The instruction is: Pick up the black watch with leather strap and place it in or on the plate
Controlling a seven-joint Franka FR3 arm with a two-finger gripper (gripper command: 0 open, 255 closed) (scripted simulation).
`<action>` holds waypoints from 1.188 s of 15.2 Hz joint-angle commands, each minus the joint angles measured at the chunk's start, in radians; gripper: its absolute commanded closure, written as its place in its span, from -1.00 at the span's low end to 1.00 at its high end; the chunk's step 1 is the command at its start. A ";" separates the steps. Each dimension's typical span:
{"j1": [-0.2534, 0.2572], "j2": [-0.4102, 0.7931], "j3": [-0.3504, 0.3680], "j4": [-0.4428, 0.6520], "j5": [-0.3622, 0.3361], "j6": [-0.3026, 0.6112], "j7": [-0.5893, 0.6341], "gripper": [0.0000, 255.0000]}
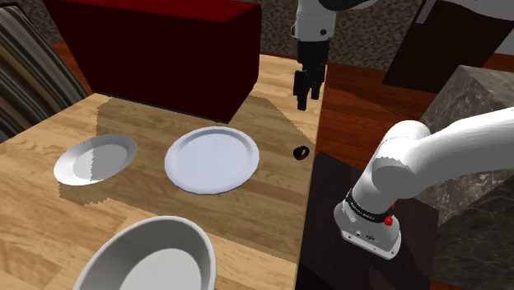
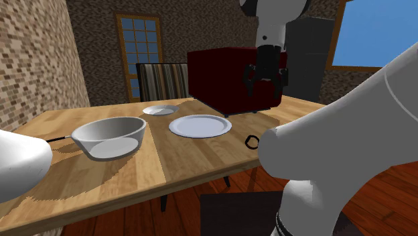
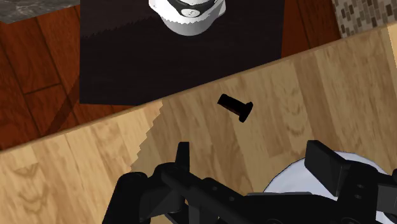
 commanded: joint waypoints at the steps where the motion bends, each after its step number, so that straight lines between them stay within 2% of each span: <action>1: 0.000 0.000 0.000 0.000 0.000 0.000 0.000 -1.00; 10: 0.036 -0.008 0.076 -0.288 0.051 0.240 0.041 -1.00; 18: 0.048 -0.007 0.092 -0.394 0.069 0.345 0.041 -1.00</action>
